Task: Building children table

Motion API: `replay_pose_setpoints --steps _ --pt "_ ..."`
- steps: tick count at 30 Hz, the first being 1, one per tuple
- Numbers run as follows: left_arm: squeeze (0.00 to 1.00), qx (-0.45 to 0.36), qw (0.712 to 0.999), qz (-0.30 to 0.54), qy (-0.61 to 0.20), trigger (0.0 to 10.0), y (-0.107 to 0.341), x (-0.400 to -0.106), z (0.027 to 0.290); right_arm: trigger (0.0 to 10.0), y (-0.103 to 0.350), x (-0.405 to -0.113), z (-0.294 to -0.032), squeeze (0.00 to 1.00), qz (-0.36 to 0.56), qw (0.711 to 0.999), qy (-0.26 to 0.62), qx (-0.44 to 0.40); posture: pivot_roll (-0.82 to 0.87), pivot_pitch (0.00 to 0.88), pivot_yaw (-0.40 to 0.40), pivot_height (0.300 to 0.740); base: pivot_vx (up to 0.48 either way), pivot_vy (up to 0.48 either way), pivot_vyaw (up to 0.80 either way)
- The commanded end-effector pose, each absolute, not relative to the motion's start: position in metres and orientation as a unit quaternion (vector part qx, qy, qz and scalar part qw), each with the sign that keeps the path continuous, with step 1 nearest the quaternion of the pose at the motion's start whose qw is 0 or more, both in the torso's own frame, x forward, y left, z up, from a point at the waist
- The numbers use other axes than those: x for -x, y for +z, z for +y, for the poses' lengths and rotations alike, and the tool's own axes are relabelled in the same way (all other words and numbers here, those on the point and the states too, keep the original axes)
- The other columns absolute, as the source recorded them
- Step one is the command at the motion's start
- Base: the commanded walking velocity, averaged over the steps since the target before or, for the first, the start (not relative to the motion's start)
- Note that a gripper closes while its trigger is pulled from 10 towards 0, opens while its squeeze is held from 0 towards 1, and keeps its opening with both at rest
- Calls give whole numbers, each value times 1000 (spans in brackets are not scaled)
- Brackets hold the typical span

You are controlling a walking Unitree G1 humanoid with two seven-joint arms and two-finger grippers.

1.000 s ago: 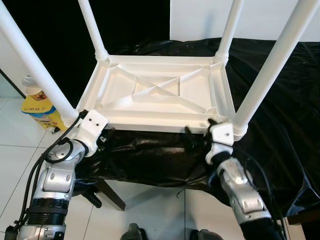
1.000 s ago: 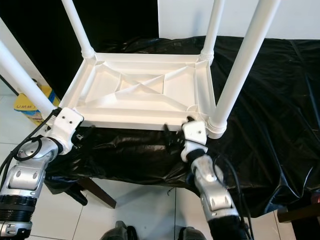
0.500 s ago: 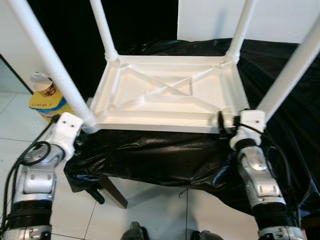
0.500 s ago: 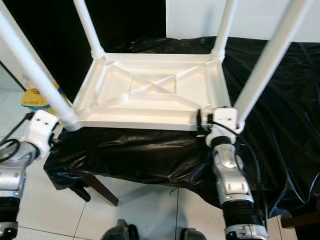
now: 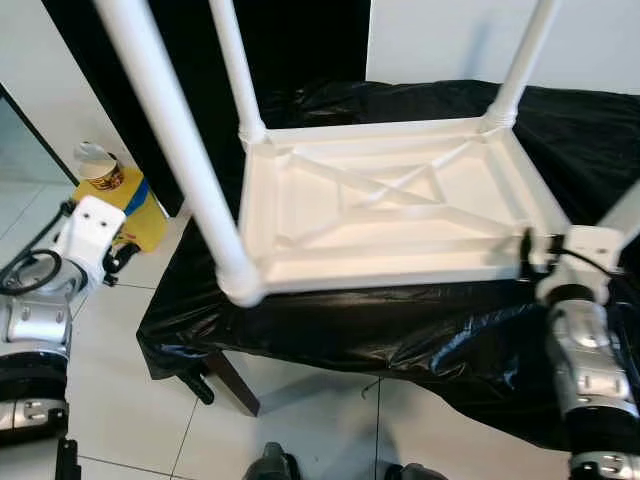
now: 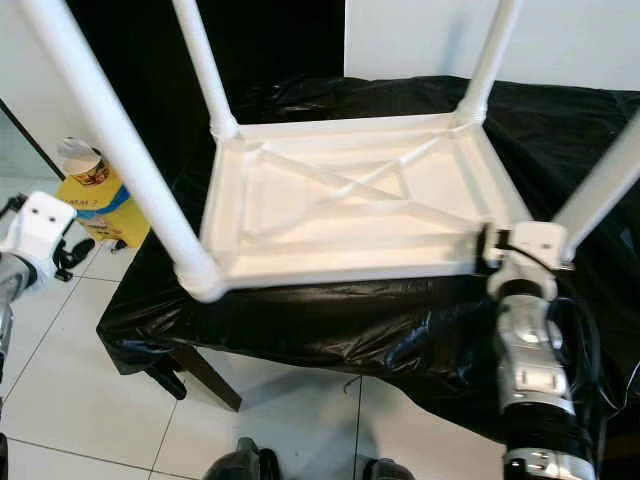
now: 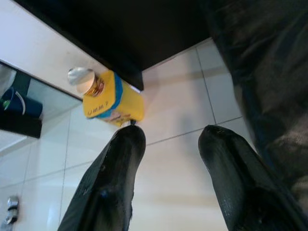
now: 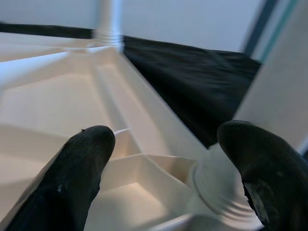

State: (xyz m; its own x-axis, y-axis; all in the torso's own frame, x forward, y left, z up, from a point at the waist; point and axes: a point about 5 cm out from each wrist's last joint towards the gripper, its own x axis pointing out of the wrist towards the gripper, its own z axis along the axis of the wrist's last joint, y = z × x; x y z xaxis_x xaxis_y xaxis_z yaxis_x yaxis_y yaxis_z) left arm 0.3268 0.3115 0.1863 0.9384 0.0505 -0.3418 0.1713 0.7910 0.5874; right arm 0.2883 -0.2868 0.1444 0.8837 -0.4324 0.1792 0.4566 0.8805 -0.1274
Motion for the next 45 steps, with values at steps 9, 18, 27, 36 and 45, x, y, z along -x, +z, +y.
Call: replay_pose_setpoints --steps 9,18,27,36,45 --pt "0 -292 950 49 97 10000 209 -354 305 10000 134 -288 -268 0 -66 971 -221 63 28 68 47 740 0 0 0" --pt "0 -141 984 -68 -89 10000 218 -369 224 10000 119 -286 -215 0 -50 986 -156 35 24 76 39 740 0 0 0" --pt "0 -66 977 -100 -176 10000 211 -362 179 10000 109 -264 -197 0 -38 989 -139 37 23 91 35 740 0 0 0" --pt "0 -33 962 -102 -252 10000 195 -342 141 10000 103 -220 -214 0 -35 970 -237 43 3 115 43 740 0 0 0" --pt "0 -16 945 -101 -310 10000 190 -324 118 10000 94 -228 -206 0 -7 973 -231 12 2 111 49 740 0 0 0"
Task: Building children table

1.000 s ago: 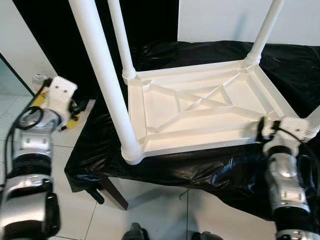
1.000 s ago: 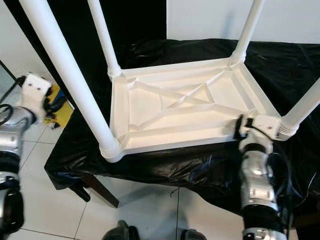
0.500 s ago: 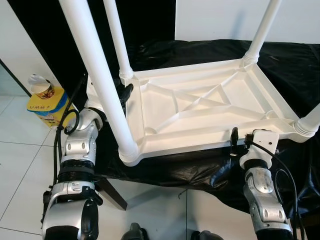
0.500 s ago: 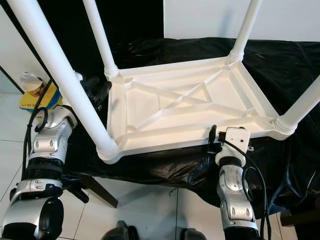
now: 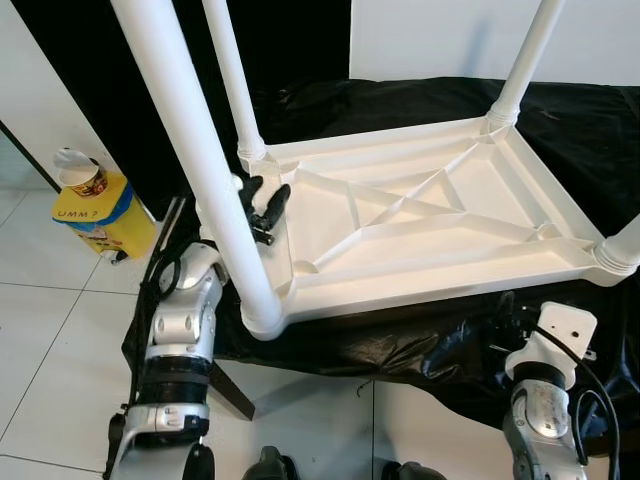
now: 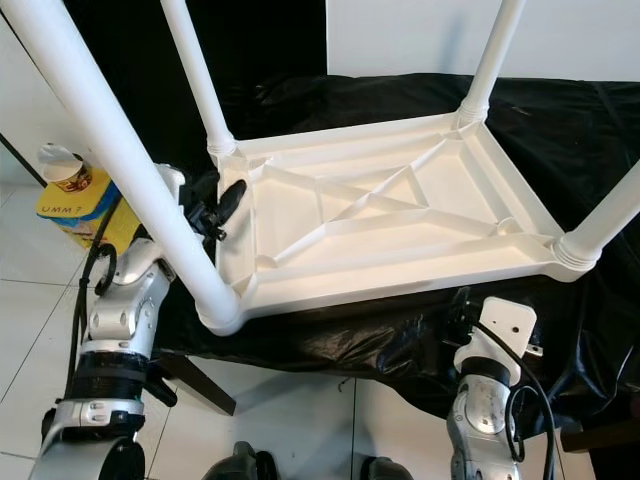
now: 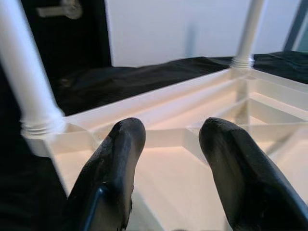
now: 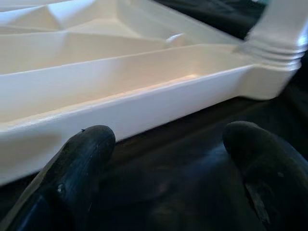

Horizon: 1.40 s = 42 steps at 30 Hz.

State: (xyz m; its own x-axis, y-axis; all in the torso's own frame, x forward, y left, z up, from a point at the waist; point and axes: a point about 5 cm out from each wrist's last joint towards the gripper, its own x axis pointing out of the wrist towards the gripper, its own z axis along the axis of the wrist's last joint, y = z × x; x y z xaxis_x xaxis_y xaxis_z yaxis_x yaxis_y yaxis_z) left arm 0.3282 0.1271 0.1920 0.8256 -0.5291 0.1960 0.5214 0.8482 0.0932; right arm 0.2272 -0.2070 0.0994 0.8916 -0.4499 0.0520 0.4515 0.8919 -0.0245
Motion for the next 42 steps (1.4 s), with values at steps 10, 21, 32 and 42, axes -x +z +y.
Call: replay_pose_setpoints --steps 10,21,32,42 --pt "0 19 941 -96 -325 10000 185 -303 95 10000 98 -269 -196 0 -12 982 -187 -12 41 97 36 740 0 0 0" --pt "0 75 937 -105 -324 10000 193 -289 62 10000 116 -329 -200 0 -25 987 -160 -14 74 88 24 740 0 0 0" --pt "0 81 911 -105 -391 10000 202 -279 10 10000 129 -365 -169 0 -9 994 -100 -32 94 92 16 740 0 0 0" --pt "0 80 894 -96 -431 10000 207 -272 -24 10000 117 -372 -138 0 25 998 -29 -48 75 94 39 740 0 0 0"
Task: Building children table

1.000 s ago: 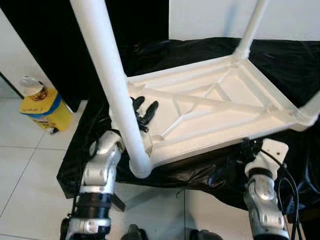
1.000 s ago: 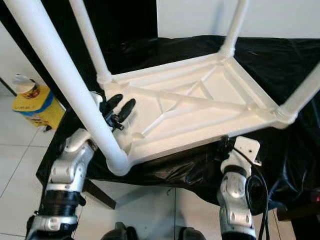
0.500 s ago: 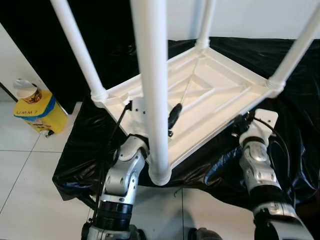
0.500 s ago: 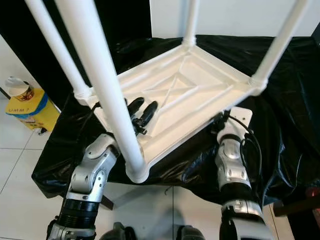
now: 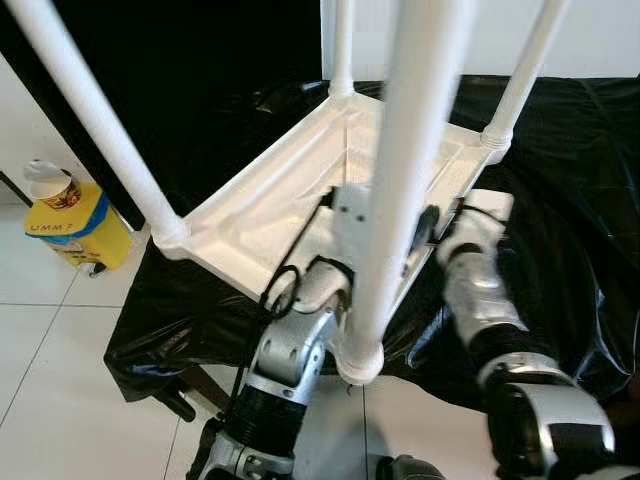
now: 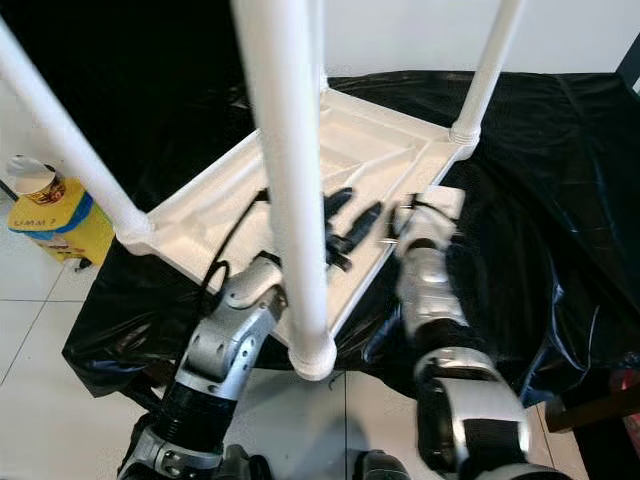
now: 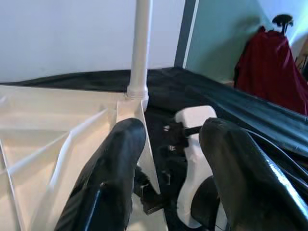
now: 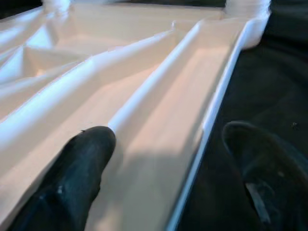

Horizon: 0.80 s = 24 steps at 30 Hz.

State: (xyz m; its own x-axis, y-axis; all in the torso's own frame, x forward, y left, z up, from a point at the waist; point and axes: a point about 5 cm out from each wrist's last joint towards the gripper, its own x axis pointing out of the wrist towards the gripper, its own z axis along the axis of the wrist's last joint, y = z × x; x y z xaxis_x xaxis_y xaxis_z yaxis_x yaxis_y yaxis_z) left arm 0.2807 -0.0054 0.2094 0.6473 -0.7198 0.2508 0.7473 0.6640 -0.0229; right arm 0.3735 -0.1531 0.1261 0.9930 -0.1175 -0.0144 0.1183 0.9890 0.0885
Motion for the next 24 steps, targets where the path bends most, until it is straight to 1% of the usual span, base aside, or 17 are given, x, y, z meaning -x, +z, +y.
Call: replay_pose_setpoints --steps 1,3,4,8,9,10,11,13,16,17,19,21,22,23,24 --pt "0 81 887 -96 -444 10000 207 -268 -31 10000 116 -372 -131 0 29 998 -10 -53 73 96 41 740 0 0 0" --pt "0 78 878 -95 -463 10000 207 -263 -38 10000 113 -371 -126 0 34 998 7 -55 69 102 47 740 0 0 0" --pt "0 78 878 -95 -463 10000 207 -263 -38 10000 113 -371 -126 0 34 998 7 -55 69 102 47 740 0 0 0" --pt "0 75 876 -98 -466 10000 208 -262 -40 10000 112 -370 -131 0 28 998 -1 -53 67 103 50 740 0 0 0" --pt "0 72 878 -99 -464 10000 208 -263 -39 10000 112 -370 -136 0 20 998 -13 -52 61 105 53 740 0 0 0" --pt "0 67 882 -99 -455 10000 206 -266 -35 10000 115 -369 -144 0 2 998 -30 -54 60 105 53 740 0 0 0" --pt "0 67 882 -99 -455 10000 206 -266 -35 10000 115 -369 -144 0 2 998 -30 -54 60 105 53 740 0 0 0" --pt "0 49 892 -100 -438 10000 203 -272 -26 10000 117 -366 -157 0 -23 997 -50 -62 61 106 51 740 0 0 0" --pt "0 40 895 -101 -432 10000 201 -275 -22 10000 117 -364 -161 0 -30 996 -54 -68 60 105 52 740 0 0 0" --pt "0 26 901 -102 -422 10000 199 -279 -14 10000 116 -361 -167 0 -41 995 -61 -67 59 105 52 740 0 0 0" --pt "0 26 901 -102 -422 10000 199 -279 -14 10000 116 -361 -167 0 -41 995 -61 -67 59 105 52 740 0 0 0" --pt "0 -21 922 -96 -375 10000 190 -295 24 10000 111 -344 -185 0 -69 992 -89 -56 51 103 51 740 0 0 0" --pt "0 -21 922 -96 -375 10000 190 -295 24 10000 111 -344 -185 0 -69 992 -89 -56 51 103 51 740 0 0 0" --pt "0 -38 928 -93 -358 10000 186 -300 40 10000 109 -338 -189 0 -76 991 -94 -50 49 102 51 740 0 0 0" --pt "0 -38 928 -93 -358 10000 186 -300 40 10000 109 -338 -189 0 -76 991 -94 -50 49 102 51 740 0 0 0"
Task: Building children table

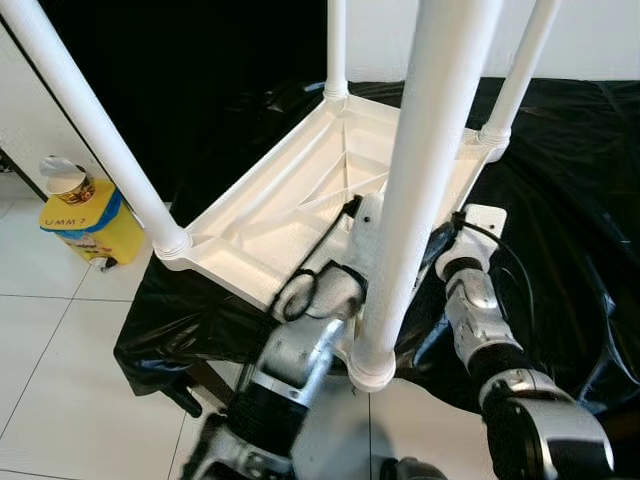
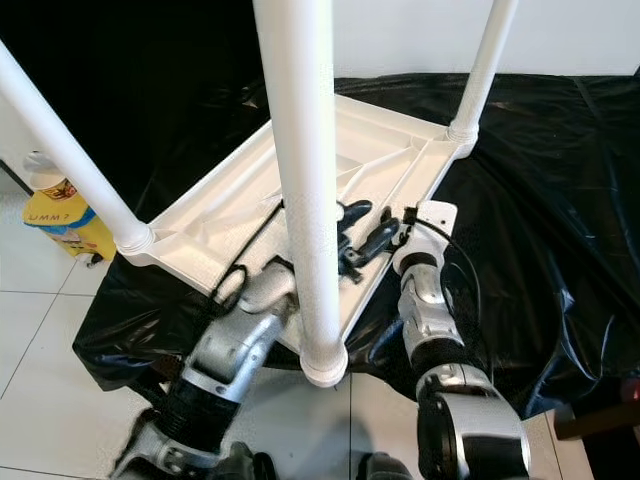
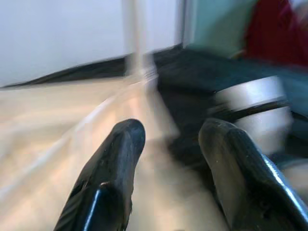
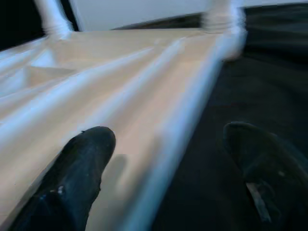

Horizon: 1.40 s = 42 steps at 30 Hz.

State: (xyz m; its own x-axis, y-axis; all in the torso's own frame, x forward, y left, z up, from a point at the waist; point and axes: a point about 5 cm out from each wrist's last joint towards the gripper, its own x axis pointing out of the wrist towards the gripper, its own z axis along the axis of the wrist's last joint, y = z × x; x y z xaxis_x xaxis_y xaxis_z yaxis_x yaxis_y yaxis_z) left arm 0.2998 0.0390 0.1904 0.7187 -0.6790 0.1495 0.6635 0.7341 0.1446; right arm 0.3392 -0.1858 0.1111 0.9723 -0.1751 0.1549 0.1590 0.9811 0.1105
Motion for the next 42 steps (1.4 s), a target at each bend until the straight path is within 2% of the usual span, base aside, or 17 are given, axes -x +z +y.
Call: replay_pose_setpoints --steps 1,2,3,6,12,15,18,20,21,24,28,29,35,36,37,38,42 --pt "0 -57 936 -87 -337 10000 183 -305 57 10000 105 -330 -191 0 -80 991 -93 -44 47 102 49 740 0 0 0" --pt "0 -77 941 -83 -320 10000 180 -309 72 10000 101 -322 -190 0 -80 992 -90 -40 44 100 47 740 0 0 0" --pt "0 -77 941 -83 -320 10000 180 -309 72 10000 101 -322 -190 0 -80 992 -90 -40 44 100 47 740 0 0 0" --pt "0 -155 944 -73 -283 10000 173 -313 111 10000 91 -301 -188 0 -76 993 -88 -35 37 101 42 740 0 0 0" --pt "0 -216 926 -65 -303 10000 167 -307 136 10000 82 -282 -187 0 -66 994 -85 -30 35 109 31 740 0 0 0" --pt "0 -223 920 -63 -315 10000 166 -306 138 10000 82 -280 -187 0 -64 994 -81 -27 35 109 31 740 0 0 0" --pt "0 -243 899 -65 -358 10000 166 -302 134 10000 84 -279 -187 0 -65 995 -67 -23 33 118 25 740 0 0 0" --pt "0 -268 871 -57 -408 10000 161 -299 126 10000 91 -279 -192 0 -67 996 -60 -15 30 123 15 740 0 0 0" --pt "0 -268 871 -57 -408 10000 161 -299 126 10000 91 -279 -192 0 -67 996 -60 -15 30 123 15 740 0 0 0" --pt "0 -294 838 -25 -459 10000 148 -298 115 10000 99 -278 -199 0 -69 996 -56 -3 25 126 19 740 0 0 0" --pt "0 -306 826 -7 -474 10000 142 -298 112 10000 101 -275 -201 0 -69 996 -55 -1 24 128 22 740 0 0 0" --pt "1000 -312 821 0 -477 10000 139 -300 111 10000 102 -273 -202 0 -70 996 -55 0 21 130 26 740 0 0 0" --pt "1000 -354 796 28 -490 10000 130 -303 113 10000 104 -269 -203 0 -70 996 -56 0 11 136 38 740 0 0 0" --pt "890 -367 788 34 -494 10000 128 -304 114 10000 104 -268 -203 0 -69 996 -58 0 11 136 38 740 0 0 0" --pt "78 -378 779 35 -499 10000 127 -304 115 10000 105 -267 -203 0 -67 996 -59 0 8 137 39 740 0 0 0" --pt "0 -372 781 34 -501 10000 130 -305 117 10000 105 -266 -204 0 -65 996 -61 0 1 140 46 740 0 0 0" --pt "0 -339 800 21 -495 10000 140 -309 121 10000 106 -265 -206 0 -63 996 -63 1 -1 141 49 740 0 0 0"
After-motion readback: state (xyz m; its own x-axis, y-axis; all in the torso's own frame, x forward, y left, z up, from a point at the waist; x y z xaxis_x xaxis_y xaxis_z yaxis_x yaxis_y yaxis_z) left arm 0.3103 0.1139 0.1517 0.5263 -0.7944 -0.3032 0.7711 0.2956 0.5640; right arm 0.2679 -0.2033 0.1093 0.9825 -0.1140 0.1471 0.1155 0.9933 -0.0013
